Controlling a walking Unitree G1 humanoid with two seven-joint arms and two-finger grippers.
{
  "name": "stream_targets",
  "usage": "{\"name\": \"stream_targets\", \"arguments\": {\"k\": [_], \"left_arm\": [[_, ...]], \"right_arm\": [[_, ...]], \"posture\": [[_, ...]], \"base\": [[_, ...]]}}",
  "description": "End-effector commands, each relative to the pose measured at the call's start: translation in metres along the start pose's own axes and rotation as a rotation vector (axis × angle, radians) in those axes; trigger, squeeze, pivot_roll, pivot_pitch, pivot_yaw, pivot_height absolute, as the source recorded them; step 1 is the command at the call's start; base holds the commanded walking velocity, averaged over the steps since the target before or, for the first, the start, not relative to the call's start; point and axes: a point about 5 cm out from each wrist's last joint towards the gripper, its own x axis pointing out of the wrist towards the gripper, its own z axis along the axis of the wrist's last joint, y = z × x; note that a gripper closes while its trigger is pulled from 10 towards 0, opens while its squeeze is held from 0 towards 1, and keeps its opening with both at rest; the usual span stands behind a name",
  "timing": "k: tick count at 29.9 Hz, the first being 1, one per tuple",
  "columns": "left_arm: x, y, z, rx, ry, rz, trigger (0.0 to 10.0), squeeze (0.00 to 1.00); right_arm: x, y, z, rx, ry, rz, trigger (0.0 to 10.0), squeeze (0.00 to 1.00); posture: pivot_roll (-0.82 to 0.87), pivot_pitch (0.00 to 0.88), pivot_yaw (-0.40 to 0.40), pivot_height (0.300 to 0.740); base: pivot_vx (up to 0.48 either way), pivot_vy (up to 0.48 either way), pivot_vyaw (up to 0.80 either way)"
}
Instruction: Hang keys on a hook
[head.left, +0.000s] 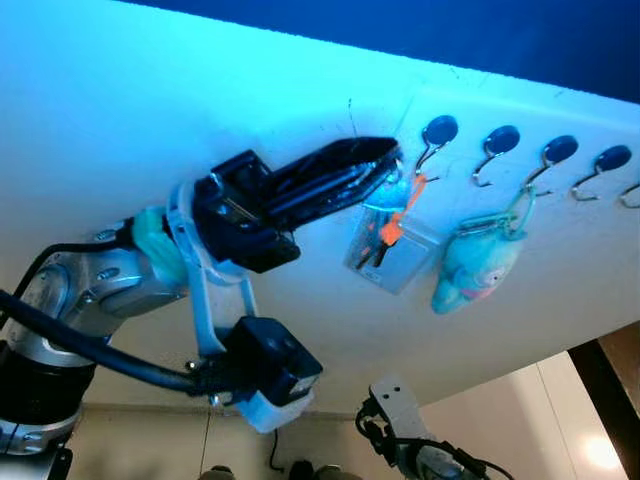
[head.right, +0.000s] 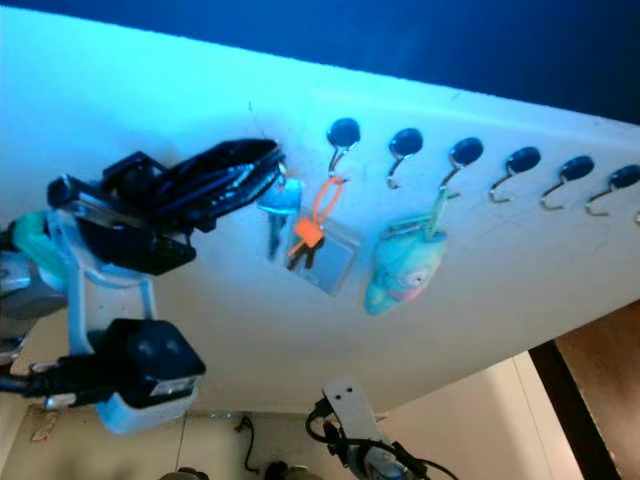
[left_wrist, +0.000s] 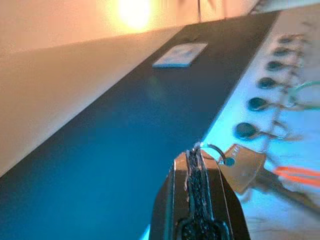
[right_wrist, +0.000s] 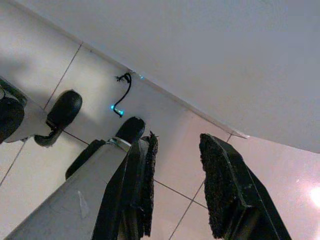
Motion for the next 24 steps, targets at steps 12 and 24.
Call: {"name": "stream_targets", "arguments": {"k": [12,24], "left_arm": [[0.013,-0.019,0.006,-0.181,-0.072,-0.231,10.0,0.00],[0.035,-0.010,-0.022,-0.176,-0.020,-0.206,10.0,0.00]], "right_arm": [[-0.003,0.002,-0.011,0.013,0.041,0.002,10.0,0.00],[-0.004,0.003,-0.013,0.021,0.044,-0.007,10.0,0.00]], "posture": [[0.15,0.136,-0.130,0.740],[0.14,0.135,-0.122,0.740]], "base": [[0.000,0.000,0.00],[0.000,0.000,0.00]]}}
